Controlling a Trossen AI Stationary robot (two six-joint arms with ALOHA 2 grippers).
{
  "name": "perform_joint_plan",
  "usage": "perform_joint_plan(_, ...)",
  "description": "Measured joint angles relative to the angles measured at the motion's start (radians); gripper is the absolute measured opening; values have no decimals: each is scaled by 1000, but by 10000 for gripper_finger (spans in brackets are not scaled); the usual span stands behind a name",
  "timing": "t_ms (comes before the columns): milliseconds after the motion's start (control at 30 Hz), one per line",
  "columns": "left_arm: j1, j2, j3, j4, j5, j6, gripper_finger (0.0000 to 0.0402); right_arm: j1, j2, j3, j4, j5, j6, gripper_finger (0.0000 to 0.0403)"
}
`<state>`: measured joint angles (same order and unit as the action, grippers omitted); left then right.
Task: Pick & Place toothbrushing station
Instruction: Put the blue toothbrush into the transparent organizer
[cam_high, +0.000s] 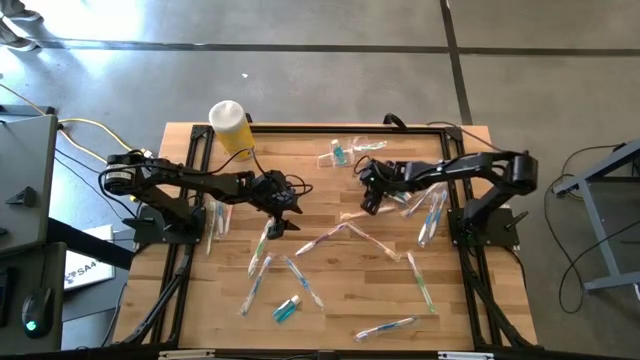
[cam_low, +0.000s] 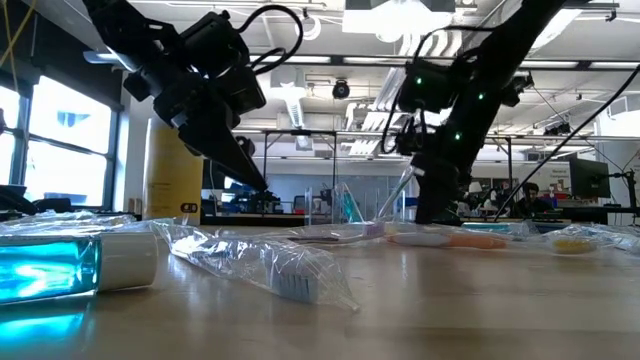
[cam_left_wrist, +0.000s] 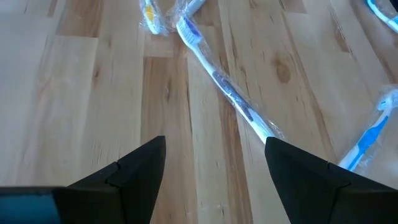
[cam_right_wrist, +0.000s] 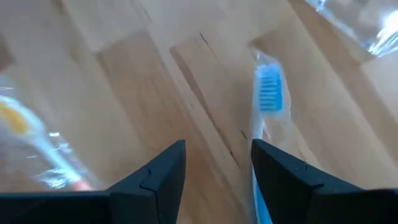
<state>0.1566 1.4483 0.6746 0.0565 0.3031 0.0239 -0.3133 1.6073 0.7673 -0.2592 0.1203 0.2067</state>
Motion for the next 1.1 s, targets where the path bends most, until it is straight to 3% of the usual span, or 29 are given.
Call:
perform_joint_plan(400,0,0,0,4,-2,-33,269,-20,108,5,49,-21,13,168)
perform_joint_plan(533,0,0,0,13,-1,-36,269,-10,110,4,44,-28,21,125)
perform_joint_plan(733,0,0,0,27,-1,-36,269,-7,111,3,43,-48,13,18)
perform_joint_plan(1100,0,0,0,24,-1,-36,269,7,112,2,42,-60,-6,3)
